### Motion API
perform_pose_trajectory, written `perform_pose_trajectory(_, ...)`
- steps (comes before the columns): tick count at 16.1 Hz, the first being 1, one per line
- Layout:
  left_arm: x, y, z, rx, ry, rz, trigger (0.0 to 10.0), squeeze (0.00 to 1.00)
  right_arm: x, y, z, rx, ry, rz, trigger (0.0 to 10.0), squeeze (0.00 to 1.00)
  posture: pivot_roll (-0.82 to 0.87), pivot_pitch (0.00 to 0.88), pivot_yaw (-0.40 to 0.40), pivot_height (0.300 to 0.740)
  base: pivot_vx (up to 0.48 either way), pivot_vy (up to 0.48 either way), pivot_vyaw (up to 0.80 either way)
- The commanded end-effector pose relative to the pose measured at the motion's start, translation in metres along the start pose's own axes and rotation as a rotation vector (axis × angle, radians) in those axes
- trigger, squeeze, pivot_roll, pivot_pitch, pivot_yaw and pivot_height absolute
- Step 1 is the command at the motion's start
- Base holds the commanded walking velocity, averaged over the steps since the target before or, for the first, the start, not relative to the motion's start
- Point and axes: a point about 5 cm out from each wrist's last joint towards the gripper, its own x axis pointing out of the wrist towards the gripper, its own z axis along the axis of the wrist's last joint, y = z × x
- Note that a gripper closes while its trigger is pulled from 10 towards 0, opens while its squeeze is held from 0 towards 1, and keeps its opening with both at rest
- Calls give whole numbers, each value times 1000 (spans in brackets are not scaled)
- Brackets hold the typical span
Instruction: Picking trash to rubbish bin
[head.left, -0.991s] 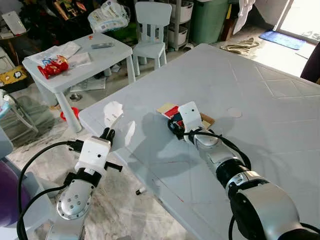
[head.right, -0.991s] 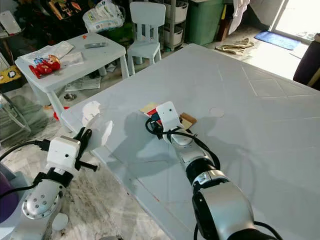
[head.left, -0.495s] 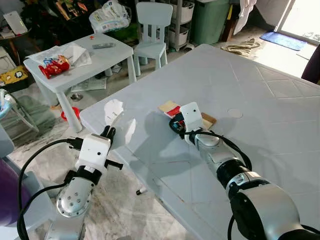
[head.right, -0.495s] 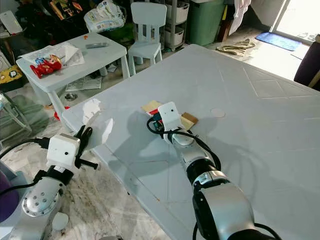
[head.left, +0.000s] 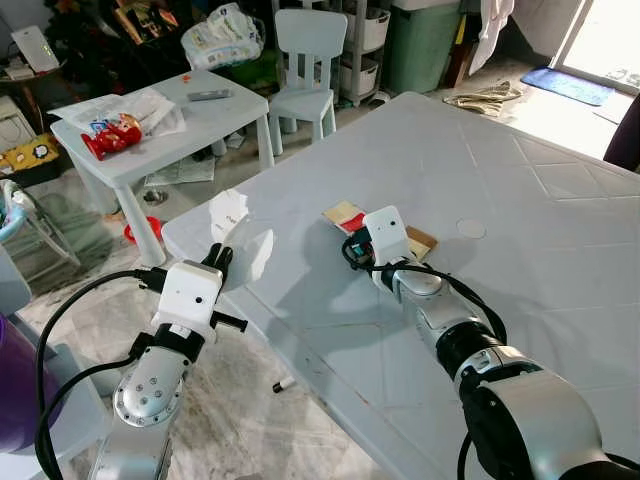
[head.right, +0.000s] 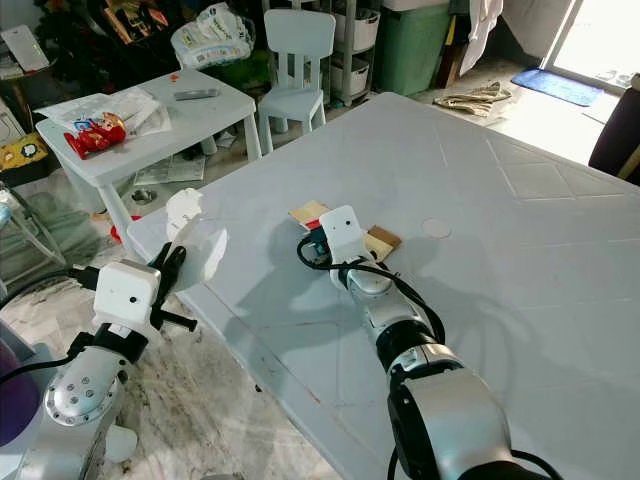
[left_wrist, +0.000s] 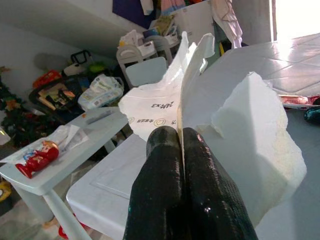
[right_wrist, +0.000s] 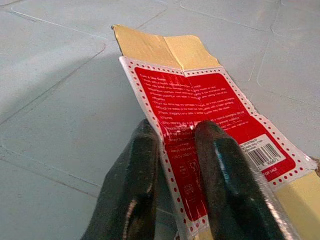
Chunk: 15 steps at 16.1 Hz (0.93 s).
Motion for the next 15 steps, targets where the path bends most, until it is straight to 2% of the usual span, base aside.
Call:
perform_pose_trajectory(1, 1, 0, -2, -1, 6, -9, 0, 0, -7, -4, -30, 54, 115, -13, 0, 0, 287, 61, -23, 740, 0, 0, 0)
perform_pose_trajectory(6, 3, 1, -1, -5, 0, 5, 0, 0, -6, -9, -14, 87, 19, -17, 0, 0, 283, 59, -23, 740, 0, 0, 0)
perform_pose_trajectory(9, 4, 3, -1, -27, 2, 36, 0, 0, -5, -19, 3, 45, -65, -60, 0, 0, 273, 61, -22, 740, 0, 0, 0)
perform_pose_trajectory(12, 4, 4, -2, -42, 5, 51, 0, 0, -7, -27, 16, 49, -144, -77, 0, 0, 262, 67, -19, 740, 0, 0, 0)
perform_pose_trajectory(15, 5, 5, -4, -75, 19, 74, 0, 0, -19, -49, 41, 44, -296, -135, 0, 0, 240, 83, -19, 740, 0, 0, 0)
